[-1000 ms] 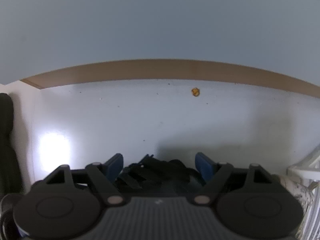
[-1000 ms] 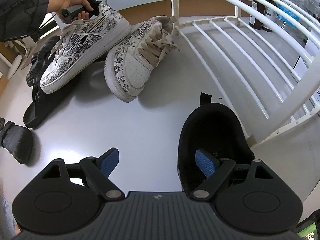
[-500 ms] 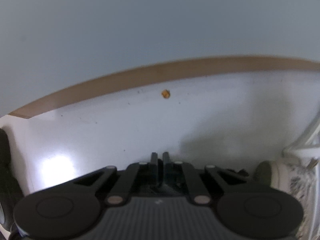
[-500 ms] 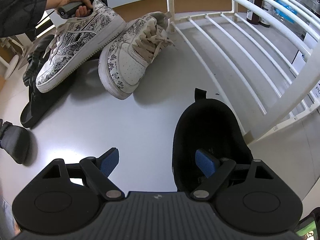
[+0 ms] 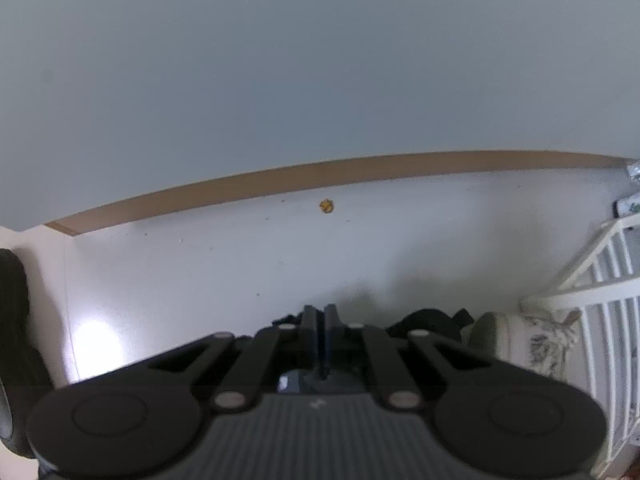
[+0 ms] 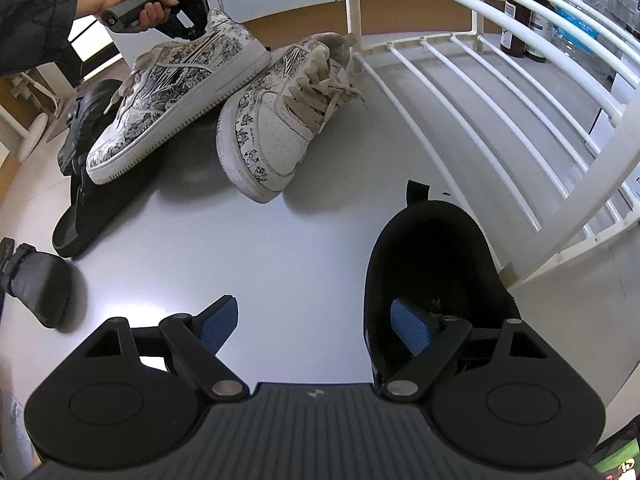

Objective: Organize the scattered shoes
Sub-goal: 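Lift the black sneaker by its heel with the left tool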

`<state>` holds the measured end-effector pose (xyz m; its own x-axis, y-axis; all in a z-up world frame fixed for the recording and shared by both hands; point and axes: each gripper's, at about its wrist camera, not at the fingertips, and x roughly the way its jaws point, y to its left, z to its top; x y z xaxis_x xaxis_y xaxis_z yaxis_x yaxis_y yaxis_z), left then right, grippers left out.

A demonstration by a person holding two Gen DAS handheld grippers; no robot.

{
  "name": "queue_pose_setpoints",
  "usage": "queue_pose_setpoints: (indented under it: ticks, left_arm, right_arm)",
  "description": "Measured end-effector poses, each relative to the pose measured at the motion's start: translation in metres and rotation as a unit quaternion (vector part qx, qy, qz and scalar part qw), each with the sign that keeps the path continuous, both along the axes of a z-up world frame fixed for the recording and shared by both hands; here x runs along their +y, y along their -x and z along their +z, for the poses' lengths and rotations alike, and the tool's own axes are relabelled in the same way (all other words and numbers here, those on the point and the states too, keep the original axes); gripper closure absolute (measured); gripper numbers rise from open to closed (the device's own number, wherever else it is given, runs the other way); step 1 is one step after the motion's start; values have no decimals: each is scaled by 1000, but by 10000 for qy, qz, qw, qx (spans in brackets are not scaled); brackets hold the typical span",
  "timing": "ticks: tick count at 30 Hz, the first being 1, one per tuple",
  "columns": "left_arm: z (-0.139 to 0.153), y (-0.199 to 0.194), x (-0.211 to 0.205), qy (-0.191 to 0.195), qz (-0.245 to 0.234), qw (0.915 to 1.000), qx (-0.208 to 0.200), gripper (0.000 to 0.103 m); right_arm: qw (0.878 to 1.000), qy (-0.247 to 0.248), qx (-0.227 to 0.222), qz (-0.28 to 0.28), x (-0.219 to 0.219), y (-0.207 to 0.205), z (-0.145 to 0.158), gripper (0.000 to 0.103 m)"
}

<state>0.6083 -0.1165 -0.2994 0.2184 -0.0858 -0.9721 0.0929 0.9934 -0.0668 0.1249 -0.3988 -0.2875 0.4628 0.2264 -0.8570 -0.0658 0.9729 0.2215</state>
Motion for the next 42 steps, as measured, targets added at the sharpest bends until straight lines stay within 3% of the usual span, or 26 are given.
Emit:
queue_pose_setpoints:
  ticks: [2, 6, 11, 14, 18, 20, 26, 29, 33, 38, 41, 42]
  left_arm:
    - [5, 4, 1, -120, 41, 9996, -234, 101]
    - [15, 6, 6, 174, 13, 9987, -471, 101]
    - [-10, 17, -4, 151, -93, 9998, -56, 100]
    - [-7, 13, 1, 189, 205, 9996, -47, 87]
    - [0, 6, 9, 270, 574, 9979, -91, 50]
    - [7, 1, 8, 198, 633, 9977, -148, 48]
    - [-7, -9, 1, -175, 790, 9966, -136, 37]
    - [-15, -7, 0, -603, 840, 9946, -69, 37]
    - [-26, -9, 3, -836, 964, 9918, -26, 37]
    - [-31, -4, 9, -835, 1027, 9910, 198, 38]
    - [-32, -3, 9, -1081, 813, 9900, 411, 51]
    - [-32, -2, 10, -1110, 771, 9896, 496, 52]
  right_arm:
    - [10000, 3, -13, -1, 1, 1, 1, 15]
    - [10000, -26, -85, -16, 3, 1, 4, 15]
    - [10000, -22, -76, 39, 4, 2, 5, 15]
    - [10000, -24, -78, 14, 2, 2, 5, 15]
    - [10000, -28, -60, -29, 0, 2, 4, 15]
    - [10000, -47, -50, -31, 0, 1, 2, 15]
    - [10000, -26, -88, 29, 1, 1, 3, 15]
    - [10000, -10, -22, -50, -4, 2, 0, 15]
    - [9999, 0, 13, -101, -9, 2, -3, 15]
    - [9999, 14, 28, -113, -12, 1, -5, 15]
    - [9999, -3, 54, -134, -13, 1, -7, 15]
    - [9999, -11, 55, -133, -13, 0, -8, 15]
